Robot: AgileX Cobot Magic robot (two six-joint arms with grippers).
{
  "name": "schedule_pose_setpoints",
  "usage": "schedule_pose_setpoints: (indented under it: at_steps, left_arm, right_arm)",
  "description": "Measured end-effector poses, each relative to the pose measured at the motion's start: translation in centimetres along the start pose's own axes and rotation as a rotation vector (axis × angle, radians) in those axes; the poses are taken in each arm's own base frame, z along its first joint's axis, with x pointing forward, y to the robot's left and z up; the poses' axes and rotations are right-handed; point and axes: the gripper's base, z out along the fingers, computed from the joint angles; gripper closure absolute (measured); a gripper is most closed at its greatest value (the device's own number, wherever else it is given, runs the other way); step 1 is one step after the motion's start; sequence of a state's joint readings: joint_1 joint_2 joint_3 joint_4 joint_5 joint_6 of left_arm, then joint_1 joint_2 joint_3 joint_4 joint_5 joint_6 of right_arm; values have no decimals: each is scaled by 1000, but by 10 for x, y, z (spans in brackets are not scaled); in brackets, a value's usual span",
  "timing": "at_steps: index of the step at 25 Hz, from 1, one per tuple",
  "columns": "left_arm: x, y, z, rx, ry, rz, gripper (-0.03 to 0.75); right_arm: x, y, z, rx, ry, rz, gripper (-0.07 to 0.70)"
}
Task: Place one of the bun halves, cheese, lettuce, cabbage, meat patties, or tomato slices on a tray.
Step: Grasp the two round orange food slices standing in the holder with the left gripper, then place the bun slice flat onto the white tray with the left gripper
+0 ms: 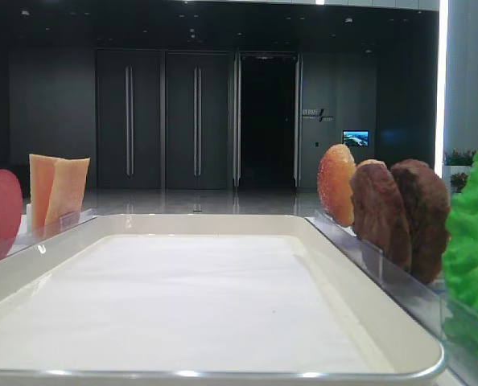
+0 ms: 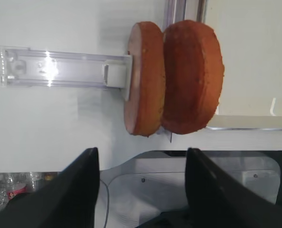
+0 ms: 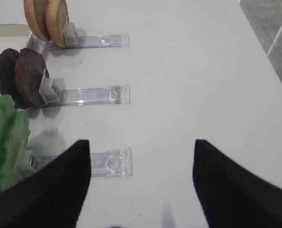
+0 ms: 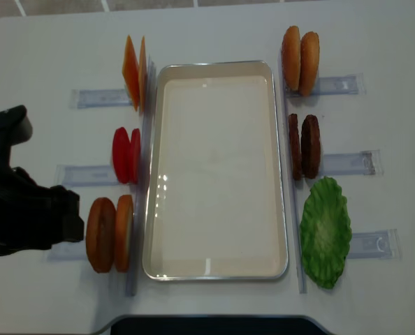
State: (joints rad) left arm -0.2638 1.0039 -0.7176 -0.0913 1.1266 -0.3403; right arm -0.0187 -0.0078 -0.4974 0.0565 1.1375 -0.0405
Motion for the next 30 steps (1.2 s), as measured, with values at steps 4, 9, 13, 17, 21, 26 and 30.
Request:
schedule_pose_setpoints:
  at_steps: [4,9,13,17,21,26,30]
  left_arm:
    - [-2,-11,9,0,21,24,276]
    - [-5,-26,21,9,33,53,276]
    - [-8,-39,31,13,48,74,276]
    - [-14,-48,31,17,39,82,276]
    - [-18,-55,32,25,27,86,276]
    - [-21,-56,40,3,50,84,276]
    - [-23,-57,44,-13,50,86,276]
  right_arm:
    - [0,0,0,0,0,0,161]
    - [0,0,0,0,0,0,161]
    - [0,0,0,0,0,0,161]
    - [0,0,0,0,0,0,161]
    - [0,0,0,0,0,0,161]
    - [0,0,0,0,0,0,161]
    - [0,0,0,0,0,0,161]
